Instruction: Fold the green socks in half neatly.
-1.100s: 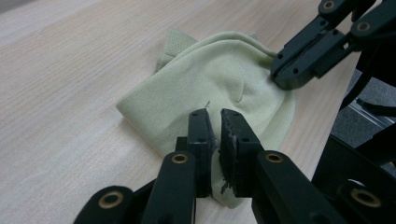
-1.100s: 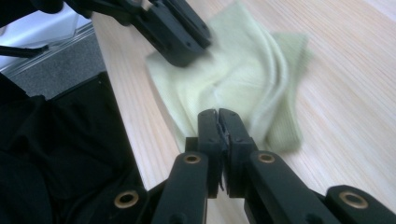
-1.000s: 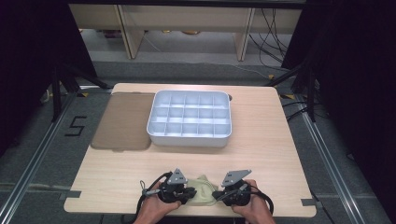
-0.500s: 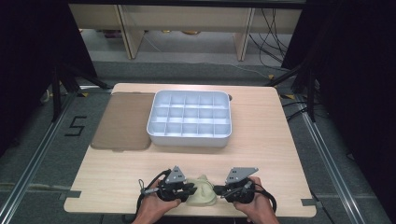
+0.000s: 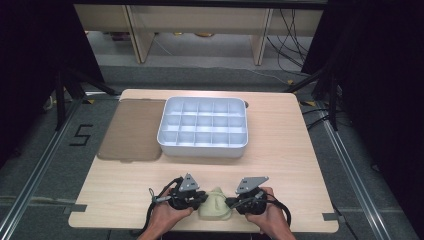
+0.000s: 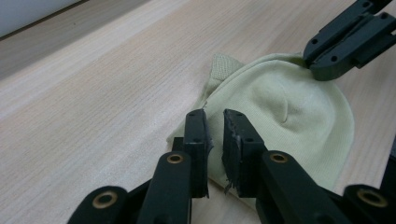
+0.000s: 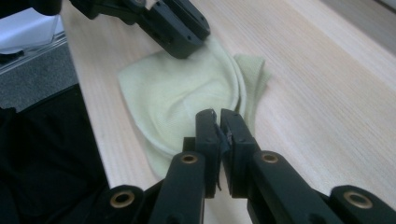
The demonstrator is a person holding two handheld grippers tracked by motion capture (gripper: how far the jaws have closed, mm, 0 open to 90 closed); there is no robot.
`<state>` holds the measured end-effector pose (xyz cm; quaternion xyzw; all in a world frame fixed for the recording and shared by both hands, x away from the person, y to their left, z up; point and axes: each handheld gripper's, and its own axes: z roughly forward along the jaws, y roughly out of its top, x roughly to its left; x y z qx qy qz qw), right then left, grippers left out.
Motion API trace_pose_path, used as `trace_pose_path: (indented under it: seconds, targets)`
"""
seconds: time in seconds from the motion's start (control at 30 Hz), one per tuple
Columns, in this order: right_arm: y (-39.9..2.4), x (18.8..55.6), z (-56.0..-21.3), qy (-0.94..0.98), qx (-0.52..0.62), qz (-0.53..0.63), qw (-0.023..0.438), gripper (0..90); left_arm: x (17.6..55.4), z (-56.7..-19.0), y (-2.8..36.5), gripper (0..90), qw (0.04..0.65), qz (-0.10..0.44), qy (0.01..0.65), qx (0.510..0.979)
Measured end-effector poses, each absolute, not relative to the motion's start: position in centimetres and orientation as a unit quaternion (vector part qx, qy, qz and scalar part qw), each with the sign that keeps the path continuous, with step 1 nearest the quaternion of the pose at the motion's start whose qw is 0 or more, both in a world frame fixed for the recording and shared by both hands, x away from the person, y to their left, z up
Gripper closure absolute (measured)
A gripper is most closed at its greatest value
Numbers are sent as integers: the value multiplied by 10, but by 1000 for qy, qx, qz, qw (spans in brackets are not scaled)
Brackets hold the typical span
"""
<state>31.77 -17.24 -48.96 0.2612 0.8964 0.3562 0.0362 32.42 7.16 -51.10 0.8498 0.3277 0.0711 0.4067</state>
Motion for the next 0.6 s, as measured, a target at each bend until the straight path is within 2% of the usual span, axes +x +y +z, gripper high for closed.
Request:
trace_pose_path:
  seconds: [0.2, 0.6]
  targets:
    - [-170, 326, -498, 899, 261, 350, 25, 871, 332, -511, 71, 796, 400, 90, 324, 853]
    - [-161, 334, -503, 897, 260, 355, 38, 876, 347, -510, 69, 793, 395, 105, 321, 855]
